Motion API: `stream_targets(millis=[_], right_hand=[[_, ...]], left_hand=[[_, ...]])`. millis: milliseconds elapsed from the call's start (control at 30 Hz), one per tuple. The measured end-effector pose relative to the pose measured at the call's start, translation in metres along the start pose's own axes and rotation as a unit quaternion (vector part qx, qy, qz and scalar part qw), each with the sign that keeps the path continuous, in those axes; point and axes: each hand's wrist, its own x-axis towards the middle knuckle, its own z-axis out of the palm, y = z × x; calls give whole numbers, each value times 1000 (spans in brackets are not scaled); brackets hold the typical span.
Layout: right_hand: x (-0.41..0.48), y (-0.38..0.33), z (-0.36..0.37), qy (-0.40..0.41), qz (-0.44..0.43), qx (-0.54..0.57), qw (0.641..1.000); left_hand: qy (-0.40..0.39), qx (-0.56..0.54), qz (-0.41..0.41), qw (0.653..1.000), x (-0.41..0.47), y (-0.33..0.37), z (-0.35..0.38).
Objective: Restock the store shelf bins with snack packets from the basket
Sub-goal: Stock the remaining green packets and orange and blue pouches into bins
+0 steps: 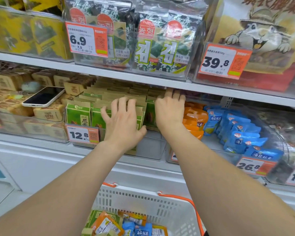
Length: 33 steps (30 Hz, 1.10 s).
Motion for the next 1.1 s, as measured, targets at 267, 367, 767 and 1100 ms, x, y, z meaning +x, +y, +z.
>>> stream_targets(millis=[267, 367, 767, 1100], right_hand=[[-32, -1, -19, -64, -109, 35, 991], [-48, -4, -32, -45, -138, 83, 986], [-146, -25, -53, -289, -301, 116, 901], [-245, -46, 6, -347, -472, -47, 809]], left_hand=[[52, -17, 7, 998, -14, 1, -18], [97, -4, 35, 995, -23, -6, -25], [-329, 152, 8, 932, -99, -30, -9], [-572, 110, 49, 812, -204, -59, 63]])
